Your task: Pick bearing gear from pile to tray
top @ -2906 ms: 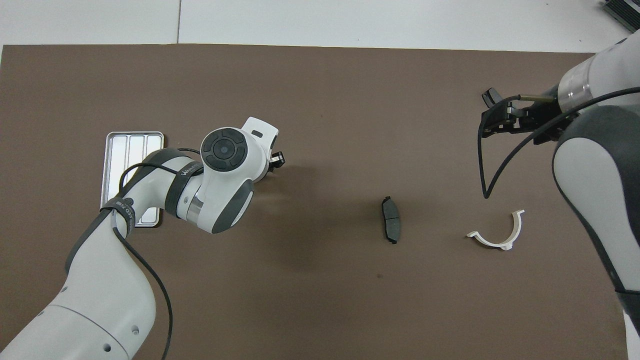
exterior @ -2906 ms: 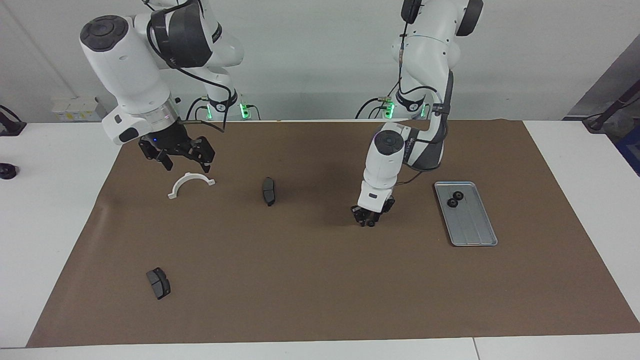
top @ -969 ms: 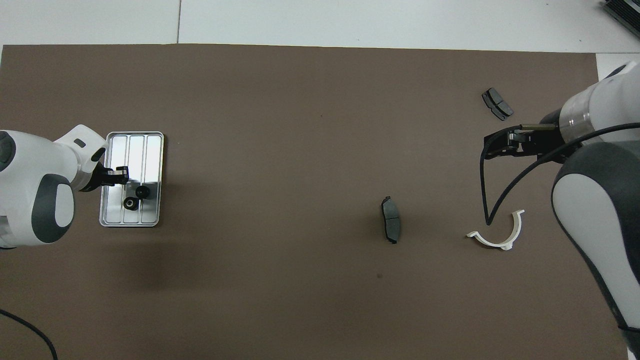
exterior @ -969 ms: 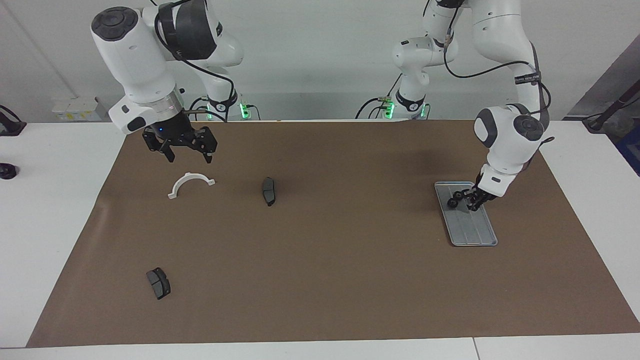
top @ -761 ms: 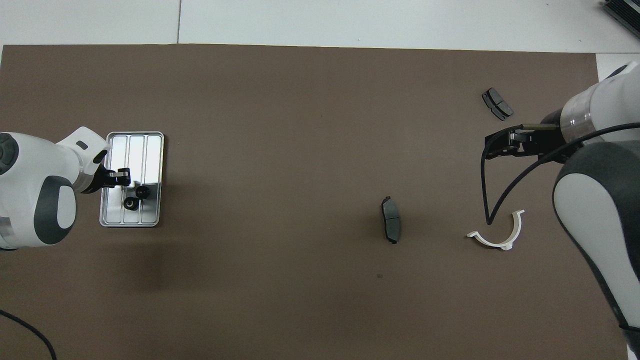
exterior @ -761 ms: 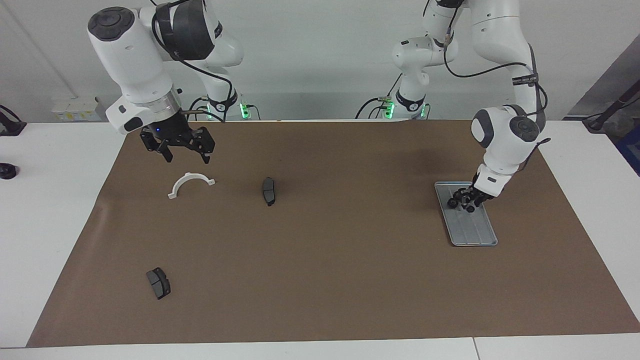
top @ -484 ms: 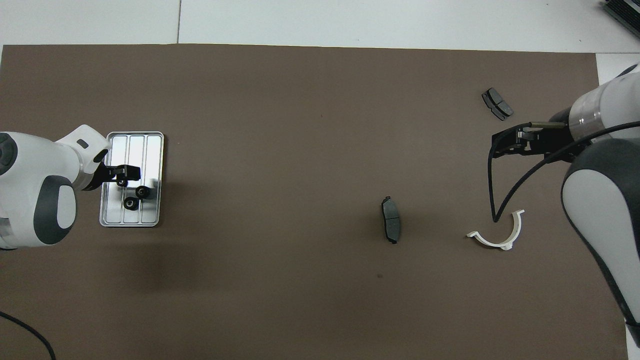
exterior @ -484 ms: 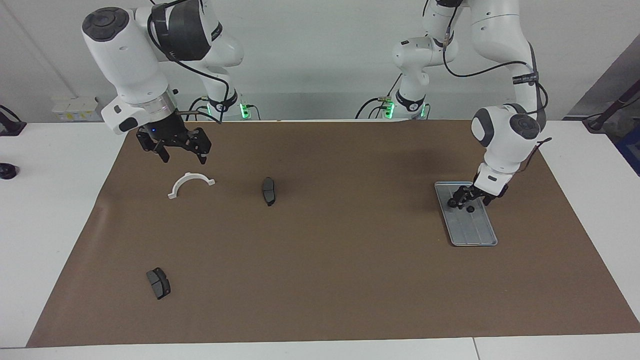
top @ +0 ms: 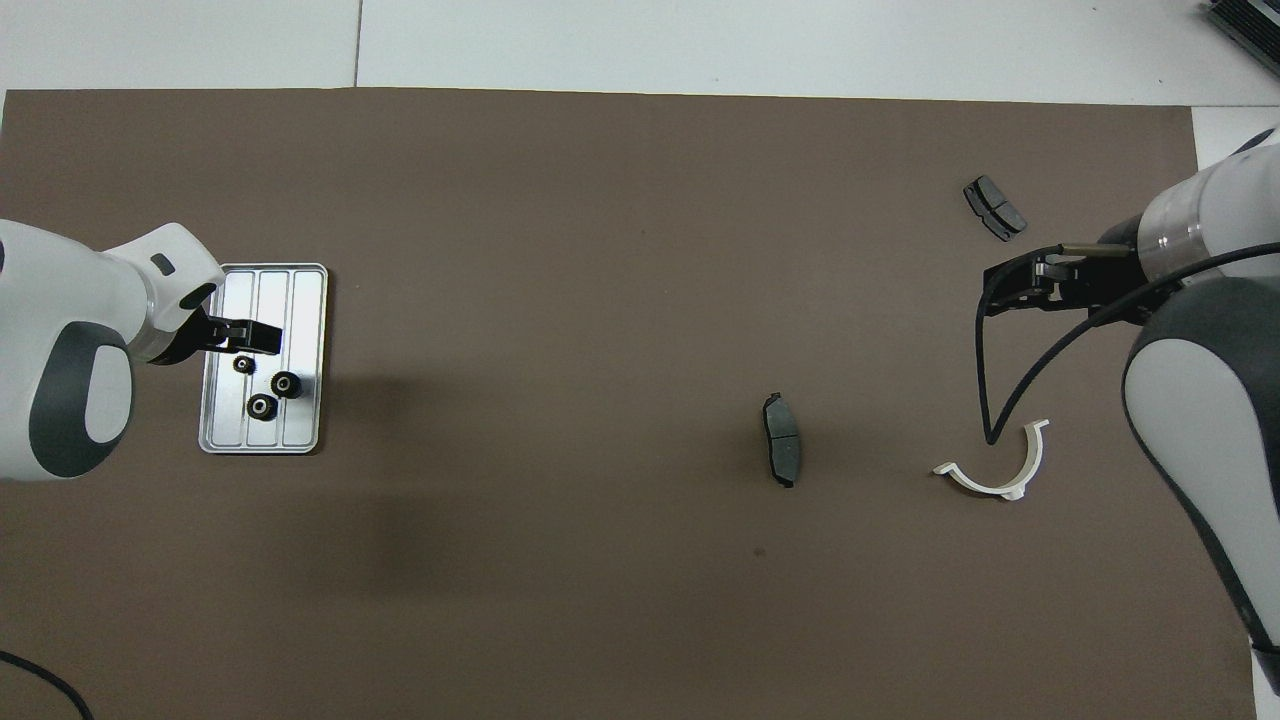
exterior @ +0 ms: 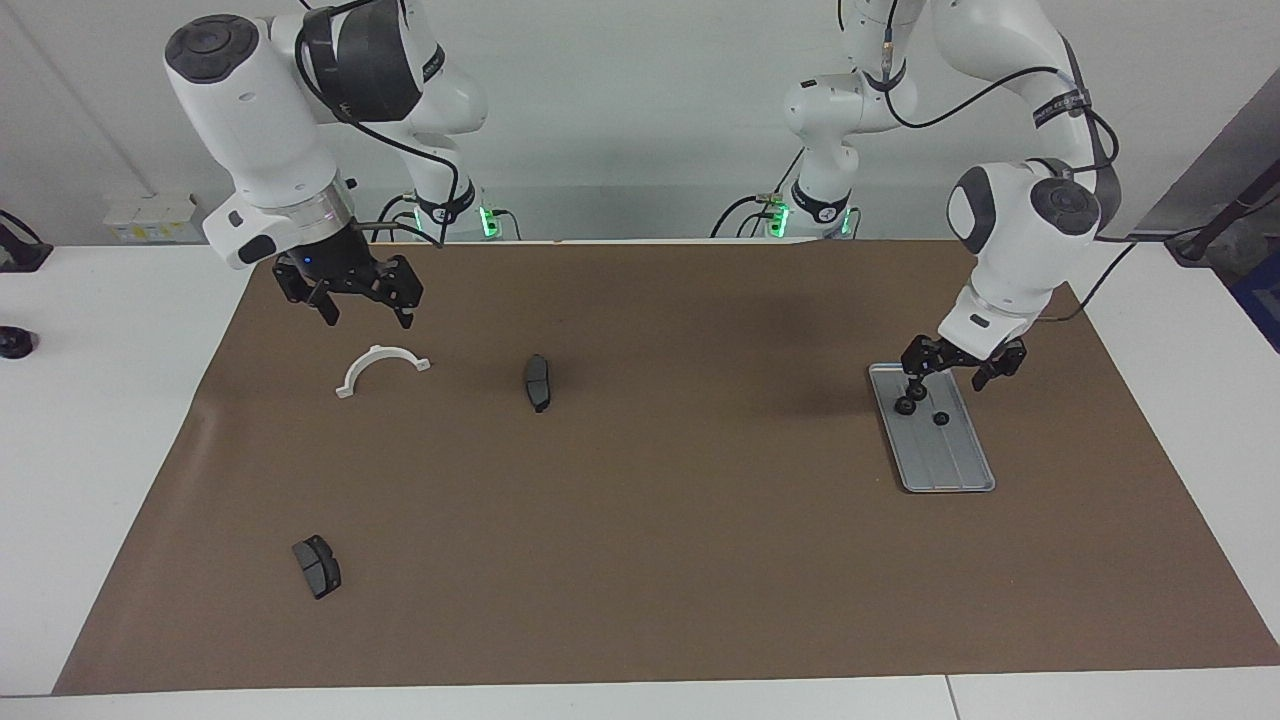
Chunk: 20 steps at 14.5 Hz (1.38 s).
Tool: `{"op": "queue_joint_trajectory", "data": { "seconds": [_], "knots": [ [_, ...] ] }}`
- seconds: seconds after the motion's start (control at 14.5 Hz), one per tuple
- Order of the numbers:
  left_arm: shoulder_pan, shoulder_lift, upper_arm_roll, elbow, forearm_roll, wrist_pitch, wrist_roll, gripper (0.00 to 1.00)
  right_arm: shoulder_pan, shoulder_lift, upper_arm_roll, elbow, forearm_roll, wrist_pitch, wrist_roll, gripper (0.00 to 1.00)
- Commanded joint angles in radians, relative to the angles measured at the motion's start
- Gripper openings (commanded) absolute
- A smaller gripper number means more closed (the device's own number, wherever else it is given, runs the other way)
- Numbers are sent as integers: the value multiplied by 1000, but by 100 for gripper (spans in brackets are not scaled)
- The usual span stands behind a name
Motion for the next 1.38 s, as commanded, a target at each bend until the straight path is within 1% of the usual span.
{"op": "queue_joint_trajectory", "data": {
  "seconds": [0.0, 0.28, 0.42, 0.55, 0.62, 0.69, 0.97, 1.11, 1.31],
  "knots": [
    [-6, 3, 10, 126, -16, -147, 22, 100, -10, -24, 6, -32, 17, 27, -1, 100],
    [-4, -30, 12, 277, -63, -330, 22, 100, -10, -24, 6, -32, 17, 27, -1, 100],
    [-5, -35, 10, 318, -65, -417, 21, 100, -10, -24, 6, -32, 17, 25, -1, 100],
    [16, -47, -20, 387, -77, -493, 13, 100, -10, -24, 6, -32, 17, 25, -1, 100],
    [39, -47, -61, 400, -76, -510, 8, 100, -10, -24, 6, -32, 17, 25, -1, 100],
    [56, -49, -75, 400, -77, -520, 8, 100, -10, -24, 6, -32, 17, 25, -1, 100],
    [25, -73, -48, 395, -77, -531, 1, 100, -13, -24, 6, -32, 17, 25, -1, 100],
    [-1, -75, -10, 398, -74, -551, 2, 100, -13, -24, 6, -32, 17, 25, -1, 100],
    [8, -84, -5, 387, -79, -522, 7, 100, -12, -24, 6, -32, 17, 25, -1, 100]
  ]
}}
